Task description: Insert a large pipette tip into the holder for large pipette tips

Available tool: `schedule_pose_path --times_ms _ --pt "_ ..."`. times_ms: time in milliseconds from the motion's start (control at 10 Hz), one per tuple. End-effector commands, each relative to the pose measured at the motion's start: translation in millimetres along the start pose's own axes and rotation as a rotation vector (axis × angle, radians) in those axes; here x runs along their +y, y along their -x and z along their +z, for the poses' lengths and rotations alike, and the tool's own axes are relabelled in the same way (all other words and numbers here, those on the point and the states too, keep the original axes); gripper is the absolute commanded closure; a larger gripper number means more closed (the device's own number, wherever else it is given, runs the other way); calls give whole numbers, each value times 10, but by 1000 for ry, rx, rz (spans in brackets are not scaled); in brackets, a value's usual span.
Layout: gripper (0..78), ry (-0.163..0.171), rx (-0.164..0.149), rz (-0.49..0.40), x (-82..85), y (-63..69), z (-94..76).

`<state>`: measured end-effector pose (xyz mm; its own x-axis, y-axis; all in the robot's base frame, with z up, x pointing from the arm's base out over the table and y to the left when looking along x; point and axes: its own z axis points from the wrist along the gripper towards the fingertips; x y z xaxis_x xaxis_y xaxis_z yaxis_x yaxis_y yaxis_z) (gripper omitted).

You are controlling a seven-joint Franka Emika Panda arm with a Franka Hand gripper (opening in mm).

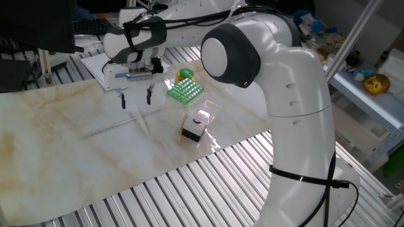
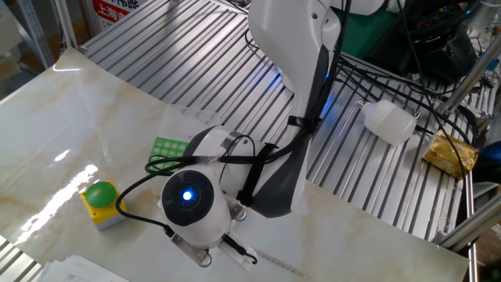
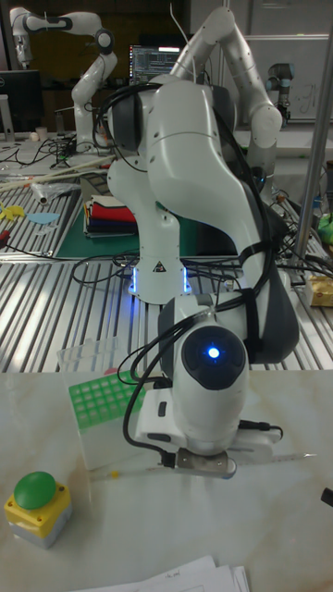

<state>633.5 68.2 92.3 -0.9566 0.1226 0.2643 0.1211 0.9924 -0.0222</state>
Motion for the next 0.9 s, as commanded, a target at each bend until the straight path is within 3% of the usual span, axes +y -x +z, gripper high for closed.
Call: schedule_pose_path --times_ms 100,900 --pt "1 0 10 -18 -10 34 93" --pt "1 -3 43 -30 -14 45 136"
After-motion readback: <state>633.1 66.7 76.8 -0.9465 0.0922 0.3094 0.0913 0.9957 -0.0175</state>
